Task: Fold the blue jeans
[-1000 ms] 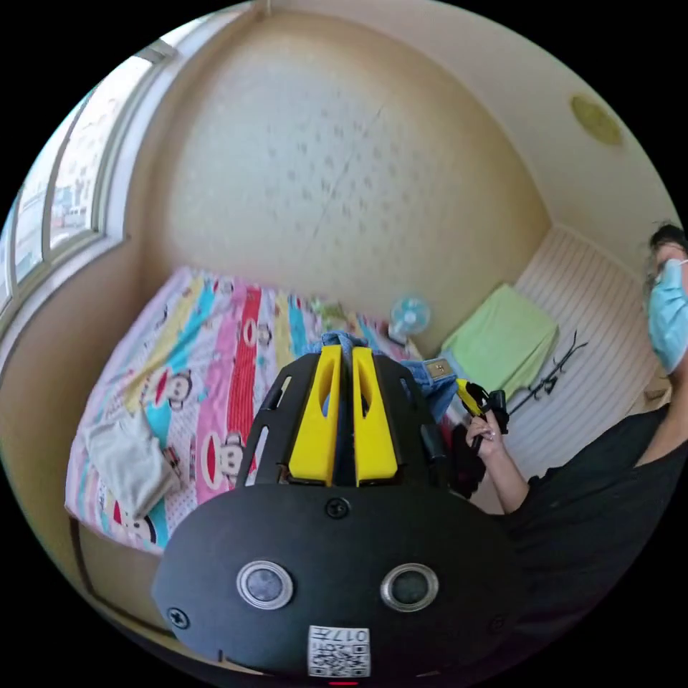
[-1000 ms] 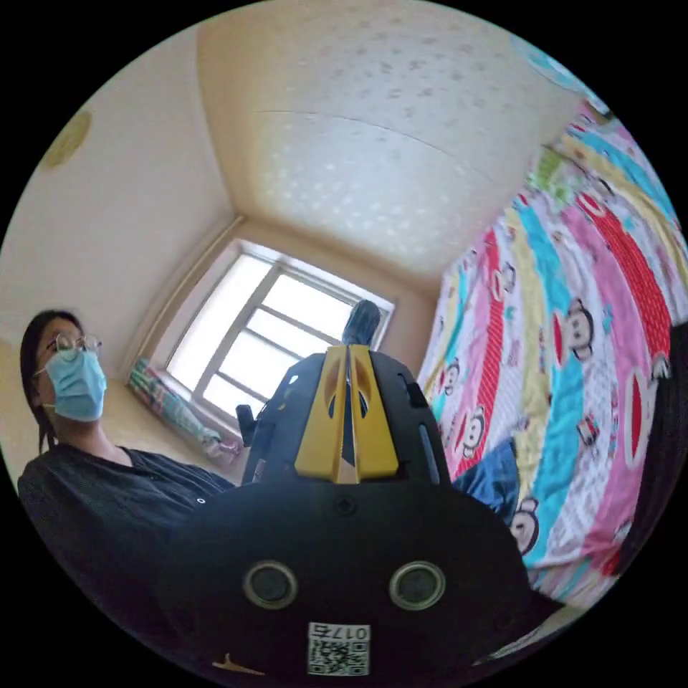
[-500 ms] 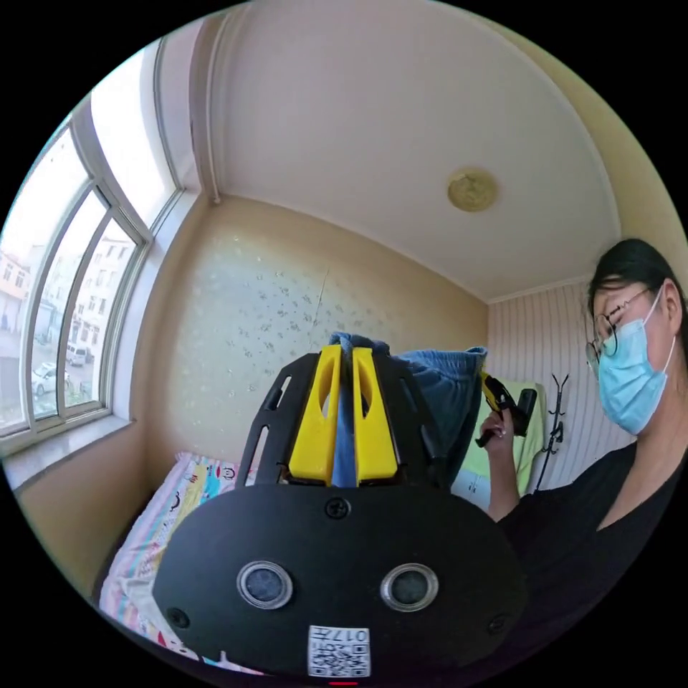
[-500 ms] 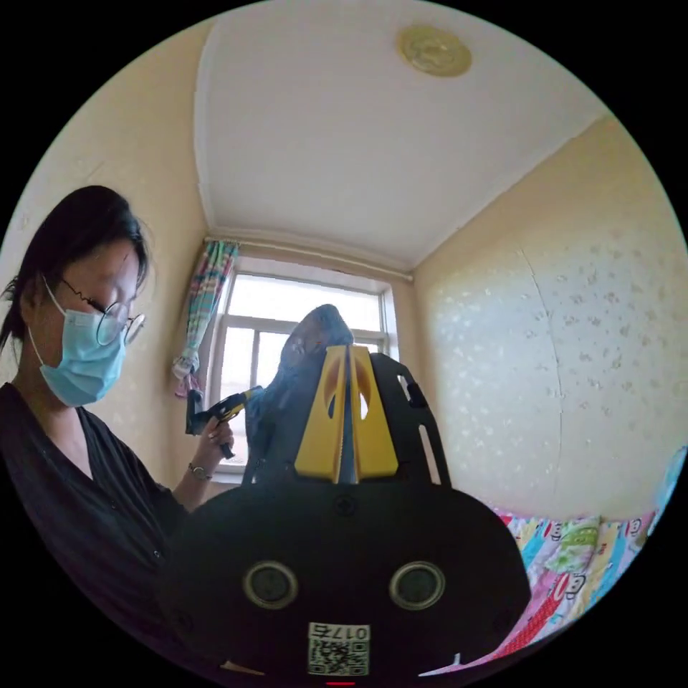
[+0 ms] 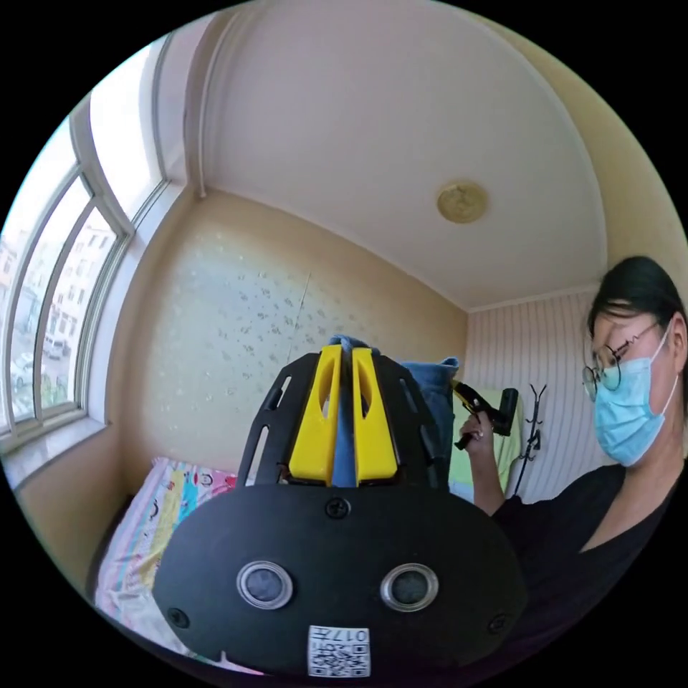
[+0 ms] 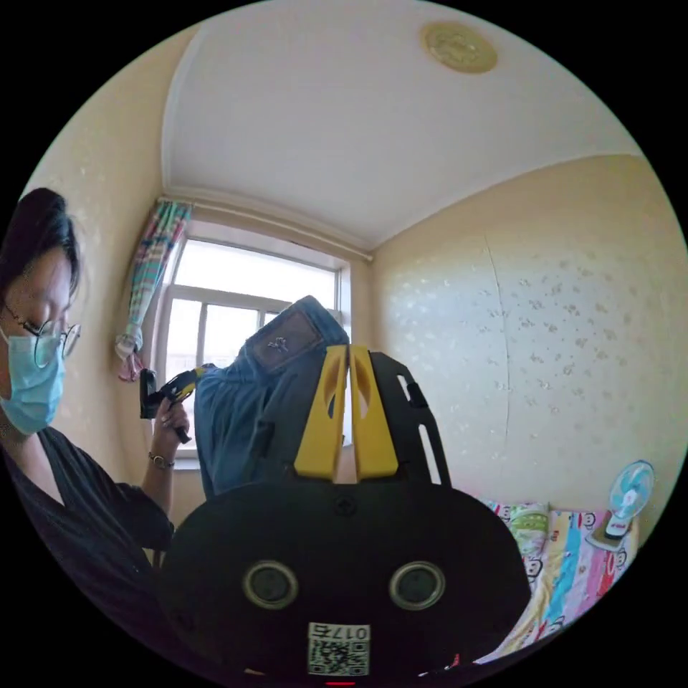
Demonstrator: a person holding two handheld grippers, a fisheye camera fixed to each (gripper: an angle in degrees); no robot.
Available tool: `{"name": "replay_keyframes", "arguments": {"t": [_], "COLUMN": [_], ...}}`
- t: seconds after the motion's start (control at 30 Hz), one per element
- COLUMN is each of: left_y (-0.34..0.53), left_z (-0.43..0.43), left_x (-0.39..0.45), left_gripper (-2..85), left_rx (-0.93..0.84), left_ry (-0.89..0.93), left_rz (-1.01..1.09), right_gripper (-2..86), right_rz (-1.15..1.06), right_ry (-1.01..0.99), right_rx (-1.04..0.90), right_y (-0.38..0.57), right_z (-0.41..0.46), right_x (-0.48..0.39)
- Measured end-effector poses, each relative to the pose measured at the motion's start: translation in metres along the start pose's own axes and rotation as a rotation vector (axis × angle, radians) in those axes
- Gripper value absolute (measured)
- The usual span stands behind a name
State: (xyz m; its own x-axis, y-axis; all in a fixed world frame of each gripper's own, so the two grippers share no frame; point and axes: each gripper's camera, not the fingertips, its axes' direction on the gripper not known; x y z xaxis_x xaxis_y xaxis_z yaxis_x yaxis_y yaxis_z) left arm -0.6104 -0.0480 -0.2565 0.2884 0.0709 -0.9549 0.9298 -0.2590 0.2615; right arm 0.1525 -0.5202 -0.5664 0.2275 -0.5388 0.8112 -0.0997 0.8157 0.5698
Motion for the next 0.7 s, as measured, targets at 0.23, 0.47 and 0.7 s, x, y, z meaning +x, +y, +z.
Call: {"name": "replay_keyframes", "arguments": {"t": [0.23, 0.47, 0.7], "left_y": [0.005, 0.001, 0.174], "left_z": [0.021, 0.251, 0.379], "left_x": [-0.038, -0.241, -0.474], "left_gripper": [1.0, 3.7, 6.9], "left_rx": [-0.001, -0.361, -0.870], "left_ry": [-0.027, -0.164, -0.413], "left_rz": [0.006, -0.163, -0.469], "right_gripper": [0.3, 0.6, 2.3], "right_rz": [0.101, 0.187, 0.587], "right_ry": [-0.002, 0.410, 0.480], "right_rx": [-0.010, -0.324, -0.630], "right_y": [0.035, 0.077, 0.298], "right_z": [0.027, 0.244, 0.361], "right_x": [0.029, 0.238, 0.416]}}
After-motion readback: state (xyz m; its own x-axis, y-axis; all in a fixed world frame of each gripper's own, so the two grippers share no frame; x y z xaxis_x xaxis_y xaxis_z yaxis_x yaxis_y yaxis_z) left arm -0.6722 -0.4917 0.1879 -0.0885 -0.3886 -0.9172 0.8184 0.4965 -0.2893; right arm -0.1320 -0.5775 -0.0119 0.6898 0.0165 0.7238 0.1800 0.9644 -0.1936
